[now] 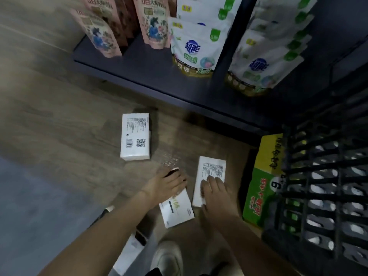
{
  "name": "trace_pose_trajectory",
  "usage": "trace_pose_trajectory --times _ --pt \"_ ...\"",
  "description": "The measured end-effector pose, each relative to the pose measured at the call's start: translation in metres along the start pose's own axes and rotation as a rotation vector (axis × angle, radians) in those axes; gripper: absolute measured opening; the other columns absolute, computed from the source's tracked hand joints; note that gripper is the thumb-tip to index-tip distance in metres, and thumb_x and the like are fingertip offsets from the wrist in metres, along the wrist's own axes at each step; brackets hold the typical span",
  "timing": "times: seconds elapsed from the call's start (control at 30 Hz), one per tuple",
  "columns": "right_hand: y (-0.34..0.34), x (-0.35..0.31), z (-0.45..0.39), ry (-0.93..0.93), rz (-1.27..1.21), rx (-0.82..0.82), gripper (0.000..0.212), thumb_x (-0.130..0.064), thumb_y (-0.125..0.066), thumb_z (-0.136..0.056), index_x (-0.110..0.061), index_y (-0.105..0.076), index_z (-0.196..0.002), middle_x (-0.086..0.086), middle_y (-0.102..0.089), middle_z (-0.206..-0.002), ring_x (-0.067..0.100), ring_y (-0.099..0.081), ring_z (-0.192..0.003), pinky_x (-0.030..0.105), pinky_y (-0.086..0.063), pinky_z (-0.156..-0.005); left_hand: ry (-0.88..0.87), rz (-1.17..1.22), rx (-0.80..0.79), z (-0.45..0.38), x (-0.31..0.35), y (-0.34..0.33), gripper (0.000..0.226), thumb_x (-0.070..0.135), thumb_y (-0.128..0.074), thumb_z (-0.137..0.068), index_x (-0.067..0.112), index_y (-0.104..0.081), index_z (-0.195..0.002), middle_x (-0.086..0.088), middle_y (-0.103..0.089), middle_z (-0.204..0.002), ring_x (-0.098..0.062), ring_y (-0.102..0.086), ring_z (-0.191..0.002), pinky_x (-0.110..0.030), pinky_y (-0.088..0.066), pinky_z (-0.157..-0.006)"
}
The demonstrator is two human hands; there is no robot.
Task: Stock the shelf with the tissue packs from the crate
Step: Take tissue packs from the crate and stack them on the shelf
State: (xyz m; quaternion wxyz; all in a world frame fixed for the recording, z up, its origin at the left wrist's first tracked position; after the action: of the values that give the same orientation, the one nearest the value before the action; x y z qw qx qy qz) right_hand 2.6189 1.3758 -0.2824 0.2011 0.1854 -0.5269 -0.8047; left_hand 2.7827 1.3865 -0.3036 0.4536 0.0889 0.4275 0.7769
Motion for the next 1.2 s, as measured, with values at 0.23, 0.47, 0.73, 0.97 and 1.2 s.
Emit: trace_pose_trajectory --times 0.23,0.47,0.73,0.97,1.2 --pt "-0.002 0.003 -0.023 0.008 0.002 0.075 0.077 -0.03 -0.087 -0.028 -0.009 -0.07 -0.1 0.012 -0.067 -0.102 0.029 -0.065 -0.091 0.04 -0.054 -0.076 0.102 -0.226 0.125 -0.025 0.006 -0.047 0.043 0.029 -0.034 -0.088 0.031 -0.069 -0.113 0.011 -0.067 -0.116 -0.012 -0.054 -0.117 -0.047 -0.012 -0.116" --pt "0.004 0.01 -0.033 -0.004 0.052 0.058 0.077 -0.032 -0.089 -0.034 -0.009 -0.07 -0.106 0.015 -0.065 -0.113 0.034 -0.061 -0.107 0.049 -0.049 -0.088 0.018 -0.164 0.446 -0.034 0.003 -0.037 0.026 0.017 -0.074 -0.075 0.015 -0.066 -0.099 -0.004 -0.068 -0.095 -0.025 -0.06 -0.096 -0.044 -0.04 -0.097" --pt "0.07 -0.02 -0.024 0.05 0.12 0.05 0.071 -0.03 -0.058 -0.088 -0.01 -0.023 -0.147 0.013 -0.015 -0.156 0.031 -0.01 -0.143 0.046 -0.008 -0.115 0.158 -0.042 0.353 0.03 -0.048 0.012 0.032 0.013 -0.064 -0.069 0.015 -0.073 -0.099 -0.009 -0.069 -0.097 -0.028 -0.066 -0.092 -0.051 -0.045 -0.094" --pt "0.184 -0.046 0.021 0.038 0.052 0.195 0.077 -0.028 -0.091 -0.027 -0.008 -0.071 -0.098 0.014 -0.066 -0.107 0.034 -0.06 -0.103 0.047 -0.052 -0.083 0.382 0.05 0.234 0.133 -0.088 0.109 0.064 0.026 -0.077 -0.052 0.014 -0.066 -0.114 -0.007 -0.063 -0.104 -0.027 -0.055 -0.099 -0.049 -0.043 -0.096" --pt "0.351 -0.062 0.088 0.0 0.078 0.191 0.079 -0.035 -0.086 -0.04 -0.011 -0.067 -0.113 0.01 -0.063 -0.12 0.03 -0.058 -0.112 0.045 -0.047 -0.093 0.535 0.157 0.454 0.243 -0.147 0.244 0.078 0.016 -0.082 -0.039 0.002 -0.049 -0.108 -0.014 -0.061 -0.091 -0.03 -0.041 -0.091 -0.054 -0.05 -0.083"
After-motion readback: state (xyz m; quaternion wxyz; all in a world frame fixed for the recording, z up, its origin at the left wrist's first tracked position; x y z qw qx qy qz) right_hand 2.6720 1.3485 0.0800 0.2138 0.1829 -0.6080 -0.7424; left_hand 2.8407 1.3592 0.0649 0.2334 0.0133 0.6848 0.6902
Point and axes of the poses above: each hand's wrist, its own z-axis away from the middle knuckle, its own y-axis out of the back of the hand, x = y × z, the point moved 3 cm from there along -z, towards the middle knuckle
